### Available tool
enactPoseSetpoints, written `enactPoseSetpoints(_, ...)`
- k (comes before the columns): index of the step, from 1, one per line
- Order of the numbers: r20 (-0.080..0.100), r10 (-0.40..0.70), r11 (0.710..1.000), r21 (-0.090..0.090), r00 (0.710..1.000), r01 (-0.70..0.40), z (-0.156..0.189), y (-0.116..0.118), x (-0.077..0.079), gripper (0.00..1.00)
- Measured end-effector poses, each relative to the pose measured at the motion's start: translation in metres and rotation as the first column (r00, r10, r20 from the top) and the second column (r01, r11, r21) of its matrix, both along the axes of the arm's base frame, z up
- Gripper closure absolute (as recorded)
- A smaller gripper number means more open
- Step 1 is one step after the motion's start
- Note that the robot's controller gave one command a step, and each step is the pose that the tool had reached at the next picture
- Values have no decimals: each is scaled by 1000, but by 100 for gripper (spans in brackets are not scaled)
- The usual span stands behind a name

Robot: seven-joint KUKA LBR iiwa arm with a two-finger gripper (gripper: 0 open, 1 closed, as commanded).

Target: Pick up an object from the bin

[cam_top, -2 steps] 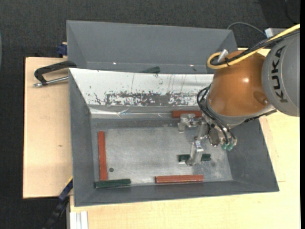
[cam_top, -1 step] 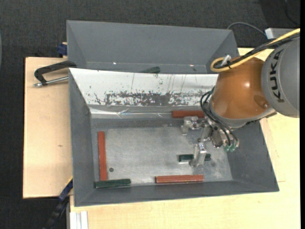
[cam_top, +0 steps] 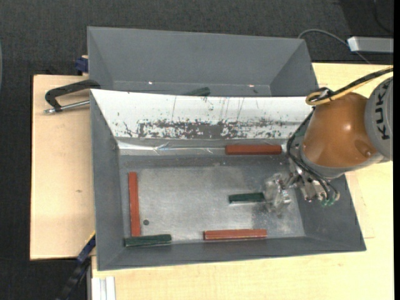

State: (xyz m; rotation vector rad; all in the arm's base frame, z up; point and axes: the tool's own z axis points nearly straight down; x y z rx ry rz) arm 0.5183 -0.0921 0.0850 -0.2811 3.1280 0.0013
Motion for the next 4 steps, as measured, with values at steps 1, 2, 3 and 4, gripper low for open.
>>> enactPoseSetpoints(1,0,0,1000,0,1000,0,0,0,0,0)
enactPoseSetpoints(2,0,0,1000,0,1000,0,0,0,0,0)
enactPoseSetpoints(3,-1,-74,997,1,997,74,-15,46,-26,100)
enactPoseSetpoints(4,-1,-74,997,1,997,74,-15,46,-26,100)
